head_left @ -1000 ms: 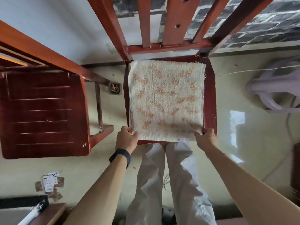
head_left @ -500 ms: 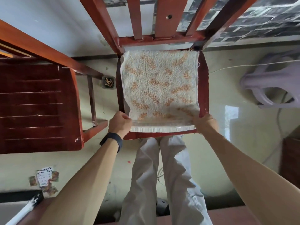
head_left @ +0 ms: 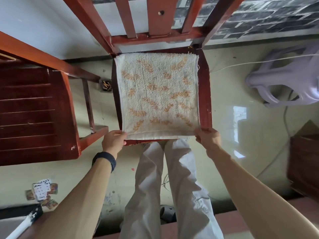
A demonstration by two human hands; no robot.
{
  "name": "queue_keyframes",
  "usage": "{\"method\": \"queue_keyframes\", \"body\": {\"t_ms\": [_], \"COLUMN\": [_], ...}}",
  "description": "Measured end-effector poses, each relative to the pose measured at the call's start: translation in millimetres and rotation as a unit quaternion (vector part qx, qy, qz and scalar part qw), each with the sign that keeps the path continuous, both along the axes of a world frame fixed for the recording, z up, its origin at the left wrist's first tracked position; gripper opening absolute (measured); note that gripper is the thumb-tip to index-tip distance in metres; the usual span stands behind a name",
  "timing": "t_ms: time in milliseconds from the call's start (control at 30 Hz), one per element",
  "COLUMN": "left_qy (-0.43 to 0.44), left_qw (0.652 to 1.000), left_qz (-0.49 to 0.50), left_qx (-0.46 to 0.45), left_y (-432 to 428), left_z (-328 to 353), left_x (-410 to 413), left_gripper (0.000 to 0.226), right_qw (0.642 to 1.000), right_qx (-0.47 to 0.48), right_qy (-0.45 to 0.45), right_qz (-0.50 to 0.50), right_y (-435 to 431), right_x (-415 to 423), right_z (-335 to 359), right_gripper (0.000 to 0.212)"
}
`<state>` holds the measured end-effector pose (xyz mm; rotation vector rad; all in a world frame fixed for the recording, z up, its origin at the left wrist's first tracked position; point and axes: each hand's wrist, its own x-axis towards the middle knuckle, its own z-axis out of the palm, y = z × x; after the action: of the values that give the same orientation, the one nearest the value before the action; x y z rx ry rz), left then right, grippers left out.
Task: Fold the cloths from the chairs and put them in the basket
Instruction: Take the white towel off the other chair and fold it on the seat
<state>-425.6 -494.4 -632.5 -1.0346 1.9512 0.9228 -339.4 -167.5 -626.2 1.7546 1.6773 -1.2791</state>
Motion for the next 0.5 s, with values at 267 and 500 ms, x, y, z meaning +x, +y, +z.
{"method": "queue_keyframes", "body": {"t_ms": [267,500], "left_qy": [0.019,-0.046], "left_qw": [0.986,0.973], "left_qz": [-0.128,-0.184], "left_qx": [-0.109,-0.13], "left_y": [17,23], "left_z": [-12,-16], "left_x": [5,-4], "left_gripper": [0.027,0.023], "right_qw": [0.986,0.981], "right_qx": [0.077,0.013], "right_qy": [-0.057,-0.123], "right_qz": [0.138,0.147], "right_y": [-13,-21], "right_x": [10,2], "right_z": [-25,-32], "right_gripper": [0.033,0.041]}}
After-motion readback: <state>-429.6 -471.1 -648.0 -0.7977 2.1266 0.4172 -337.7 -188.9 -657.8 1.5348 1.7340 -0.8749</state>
